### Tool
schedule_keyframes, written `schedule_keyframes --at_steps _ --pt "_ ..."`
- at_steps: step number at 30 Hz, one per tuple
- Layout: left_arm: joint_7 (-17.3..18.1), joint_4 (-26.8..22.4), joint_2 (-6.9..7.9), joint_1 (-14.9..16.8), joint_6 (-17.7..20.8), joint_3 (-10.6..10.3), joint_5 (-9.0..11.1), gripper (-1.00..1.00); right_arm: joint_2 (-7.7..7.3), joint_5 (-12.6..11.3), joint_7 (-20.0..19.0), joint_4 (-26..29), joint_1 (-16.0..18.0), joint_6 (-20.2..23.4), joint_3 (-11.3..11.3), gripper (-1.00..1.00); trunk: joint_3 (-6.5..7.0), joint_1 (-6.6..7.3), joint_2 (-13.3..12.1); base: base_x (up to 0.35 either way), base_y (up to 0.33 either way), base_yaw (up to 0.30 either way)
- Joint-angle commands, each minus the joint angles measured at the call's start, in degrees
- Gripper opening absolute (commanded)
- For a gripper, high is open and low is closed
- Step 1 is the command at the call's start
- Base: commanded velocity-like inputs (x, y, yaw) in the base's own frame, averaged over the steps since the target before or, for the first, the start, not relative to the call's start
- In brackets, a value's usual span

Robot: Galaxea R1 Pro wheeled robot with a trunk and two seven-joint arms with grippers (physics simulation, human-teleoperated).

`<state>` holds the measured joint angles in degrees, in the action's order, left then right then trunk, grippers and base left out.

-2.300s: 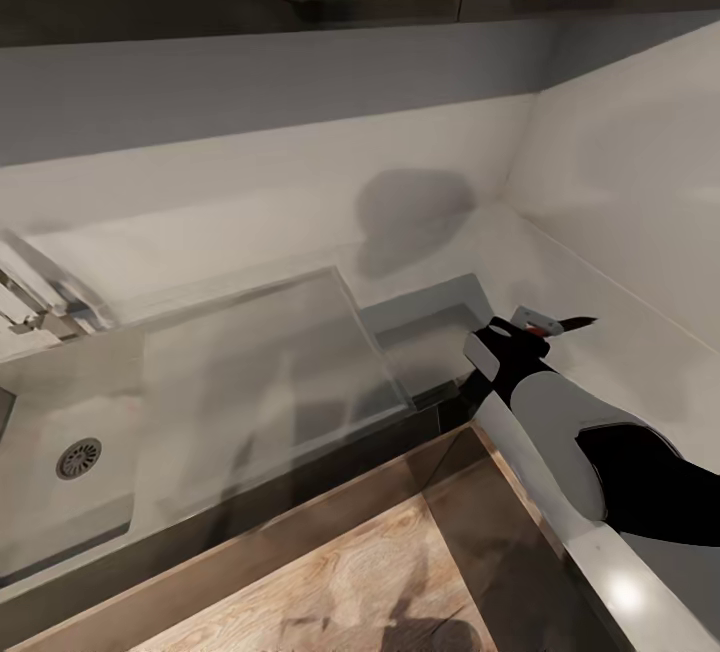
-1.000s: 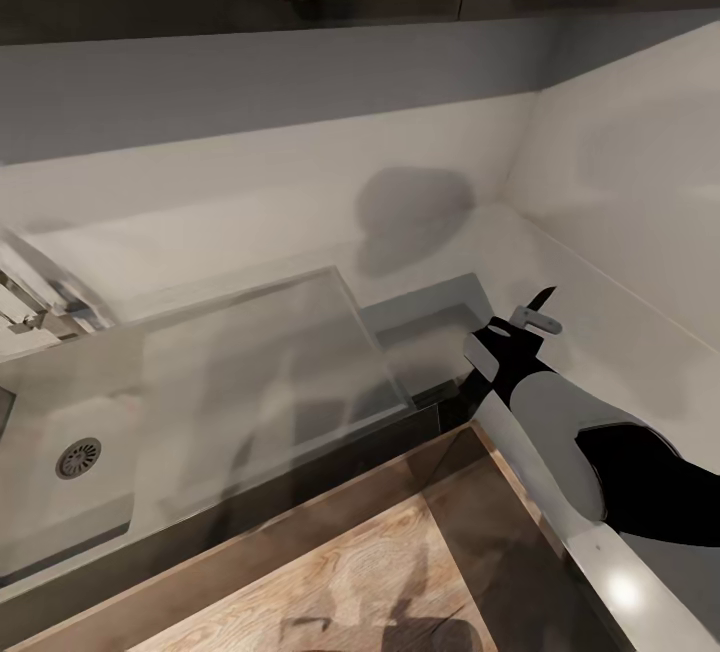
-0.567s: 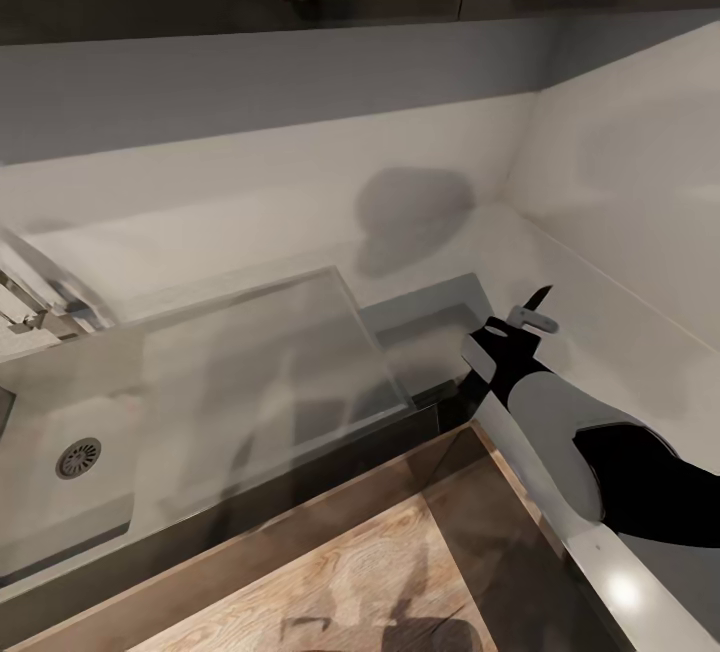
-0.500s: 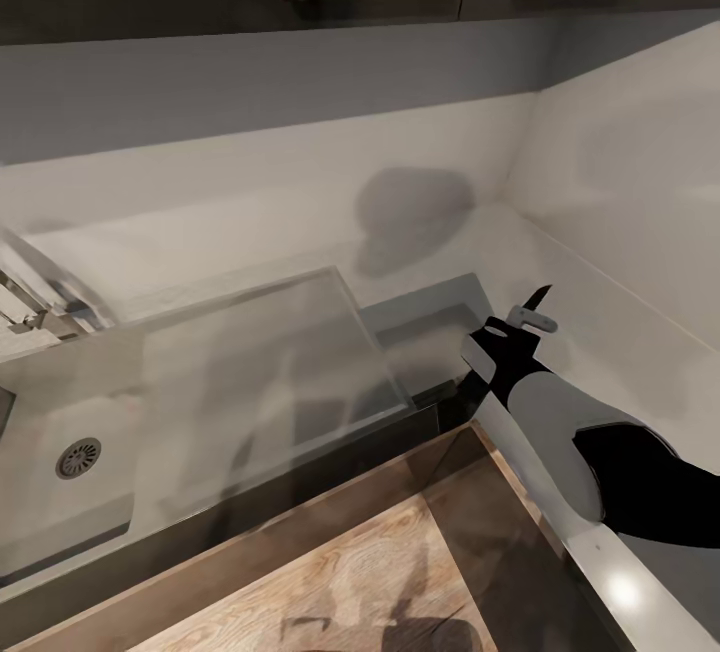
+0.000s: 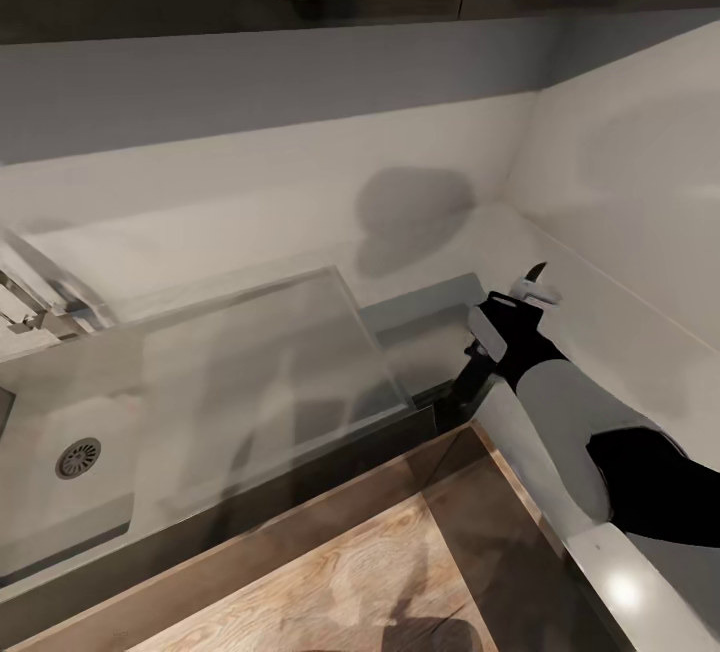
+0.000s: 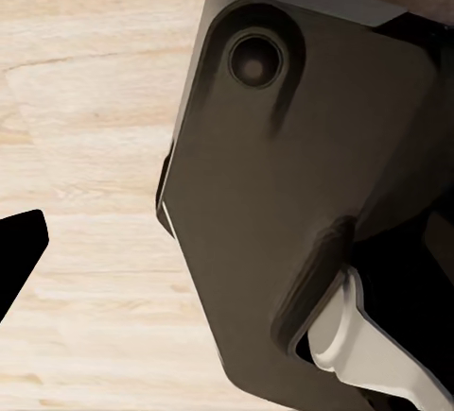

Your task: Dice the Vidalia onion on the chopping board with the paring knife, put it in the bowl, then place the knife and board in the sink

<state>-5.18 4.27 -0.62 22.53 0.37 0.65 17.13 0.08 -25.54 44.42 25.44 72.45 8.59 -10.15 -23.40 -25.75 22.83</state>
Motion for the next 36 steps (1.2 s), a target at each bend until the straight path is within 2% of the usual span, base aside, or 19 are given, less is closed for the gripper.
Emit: schedule_keyframes --at_steps 1,6,9,12,14,16,19,21,22,24,27,29,32,36 --pt "-0.1 0.1 -0.04 0.1 -0.1 0.0 0.3 1.0 -0.15 -0.3 0.2 1.3 0.0 1.6 -0.4 -1.0 -0.09 -0.03 0.1 0.0 0.0 0.0" --pt "-0.2 0.2 -0.12 0.1 -5.6 0.0 0.3 1.0 -1.68 -0.3 0.1 8.9 0.0 10.7 -0.5 -1.0 -0.09 -0.03 0.1 0.0 0.0 0.0" --pt "-0.3 0.2 -0.12 0.1 -8.1 0.0 0.3 1.0 -2.73 -0.4 -0.1 15.4 0.0 17.7 -0.5 -1.0 -0.09 -0.03 0.1 0.0 0.0 0.0" --pt "-0.2 0.2 -0.04 0.1 -8.7 0.0 0.3 1.0 -3.27 -0.4 -0.2 19.5 0.0 22.4 -0.5 -1.0 -0.09 -0.03 0.1 -0.055 0.0 0.0" --pt "0.0 0.1 -0.06 0.1 -9.0 0.0 0.3 1.0 -4.59 -0.5 -2.1 23.4 0.0 27.1 -0.6 -1.0 -0.09 -0.03 0.1 -0.221 0.029 0.0" --pt "0.0 0.1 -0.07 0.1 -9.2 0.0 0.3 1.0 -5.03 -0.5 -4.6 24.7 0.0 28.6 -0.7 -1.0 -0.09 -0.03 0.1 -0.273 0.055 0.0" --pt "0.0 0.2 -0.03 0.1 -11.7 0.0 0.3 1.0 -6.26 -0.4 -11.9 25.6 0.0 30.2 -1.0 -1.0 -0.09 -0.03 0.1 -0.3 0.078 0.0" --pt "0.0 0.2 -0.01 0.1 -13.2 0.0 0.4 1.0 -7.5 -0.4 -16.9 25.8 0.0 30.6 -2.4 -1.0 -0.09 -0.03 0.1 -0.31 0.094 0.0" --pt "0.0 0.2 -0.01 0.1 -13.4 0.0 0.4 1.0 -7.85 -0.4 -18.2 25.8 0.0 30.7 -3.0 -1.0 -0.09 -0.03 0.1 -0.312 0.1 0.0" --pt "0.0 0.2 0.0 0.1 -13.9 0.0 0.4 1.0 -8.88 -0.4 -22.1 25.9 0.0 30.8 -5.3 -1.0 -0.09 -0.03 0.1 -0.313 0.11 0.0" --pt "0.0 0.2 0.0 0.1 -14.3 0.0 0.4 1.0 -11.09 -0.4 -29.6 26.0 0.0 30.8 -10.3 -1.0 -0.09 -0.03 0.1 -0.312 0.129 0.0" --pt "0.0 0.2 0.0 0.1 -14.4 0.0 0.4 1.0 -11.9 -0.4 -33.4 26.0 0.0 30.7 -11.8 -1.0 -0.09 -0.03 0.1 -0.299 0.156 0.0" --pt "0.0 0.2 0.05 0.1 -14.4 0.0 0.4 1.0 -12.31 -0.4 -36.1 26.0 0.0 30.6 -12.5 -1.0 -0.09 -0.03 0.1 -0.271 0.189 0.0" --pt "0.0 0.2 0.1 0.1 -14.4 0.0 0.4 1.0 -12.45 -0.4 -37.3 26.1 0.0 30.6 -12.8 -1.0 -0.09 -0.03 0.1 -0.211 0.244 0.0"
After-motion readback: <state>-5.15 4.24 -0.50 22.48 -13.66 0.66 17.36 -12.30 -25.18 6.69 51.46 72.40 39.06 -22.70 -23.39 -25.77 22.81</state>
